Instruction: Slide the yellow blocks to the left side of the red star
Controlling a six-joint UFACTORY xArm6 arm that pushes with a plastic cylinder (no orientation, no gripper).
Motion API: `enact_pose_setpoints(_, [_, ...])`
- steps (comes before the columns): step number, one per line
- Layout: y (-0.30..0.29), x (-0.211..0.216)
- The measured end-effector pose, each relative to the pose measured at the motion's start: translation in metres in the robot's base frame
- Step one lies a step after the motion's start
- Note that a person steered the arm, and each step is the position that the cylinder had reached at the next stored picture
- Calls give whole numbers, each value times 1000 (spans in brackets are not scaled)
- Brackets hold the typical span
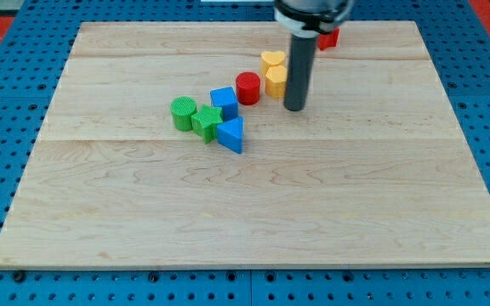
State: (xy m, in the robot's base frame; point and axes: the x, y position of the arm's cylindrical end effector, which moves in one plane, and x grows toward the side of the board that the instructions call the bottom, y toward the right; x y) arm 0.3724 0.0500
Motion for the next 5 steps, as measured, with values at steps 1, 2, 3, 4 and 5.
enact_pose_setpoints(1, [-15,-34])
enact_pose_setpoints(2, [3,-43])
enact_pose_setpoints(3, [-30,-59])
enact_pose_setpoints(4, [-57,-67])
enact_pose_setpoints(5, [-23,-72])
